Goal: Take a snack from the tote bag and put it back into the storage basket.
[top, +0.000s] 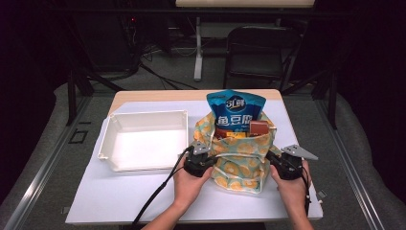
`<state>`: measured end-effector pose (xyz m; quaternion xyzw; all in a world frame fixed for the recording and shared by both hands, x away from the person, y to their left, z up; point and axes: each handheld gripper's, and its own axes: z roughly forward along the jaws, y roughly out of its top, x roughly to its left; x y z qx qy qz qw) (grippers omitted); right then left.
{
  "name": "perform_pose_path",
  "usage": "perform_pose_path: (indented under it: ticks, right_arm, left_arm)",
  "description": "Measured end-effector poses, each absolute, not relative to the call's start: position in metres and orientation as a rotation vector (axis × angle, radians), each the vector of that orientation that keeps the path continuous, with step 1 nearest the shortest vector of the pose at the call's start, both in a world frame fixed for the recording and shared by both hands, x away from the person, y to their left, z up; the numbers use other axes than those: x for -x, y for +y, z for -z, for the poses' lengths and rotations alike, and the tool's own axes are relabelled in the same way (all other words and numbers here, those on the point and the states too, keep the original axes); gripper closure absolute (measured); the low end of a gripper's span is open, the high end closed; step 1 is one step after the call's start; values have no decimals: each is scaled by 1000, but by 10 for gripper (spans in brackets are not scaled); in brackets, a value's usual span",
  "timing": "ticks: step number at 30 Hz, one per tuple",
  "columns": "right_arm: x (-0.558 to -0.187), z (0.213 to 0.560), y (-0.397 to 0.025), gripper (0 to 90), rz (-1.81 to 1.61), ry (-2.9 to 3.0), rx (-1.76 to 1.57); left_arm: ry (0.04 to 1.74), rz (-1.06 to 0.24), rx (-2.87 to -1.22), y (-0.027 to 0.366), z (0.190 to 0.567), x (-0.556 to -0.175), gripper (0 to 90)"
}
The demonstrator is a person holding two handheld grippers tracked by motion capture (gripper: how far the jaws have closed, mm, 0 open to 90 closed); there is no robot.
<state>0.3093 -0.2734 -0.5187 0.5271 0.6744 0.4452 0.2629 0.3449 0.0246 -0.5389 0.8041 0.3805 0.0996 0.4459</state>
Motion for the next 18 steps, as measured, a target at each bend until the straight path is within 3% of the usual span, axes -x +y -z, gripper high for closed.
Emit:
perform_pose_path:
  ticks: [16,18]
  right_arm:
    - [-325,547,-301,900,-994,1812,-1678]
    - [-329,554,-305,900,-1001,1789,-1715]
  left_arm:
    - [1016,-249,-2141,28,560,-352,896]
    - [1022,-245,-2127,28,561,-351,863]
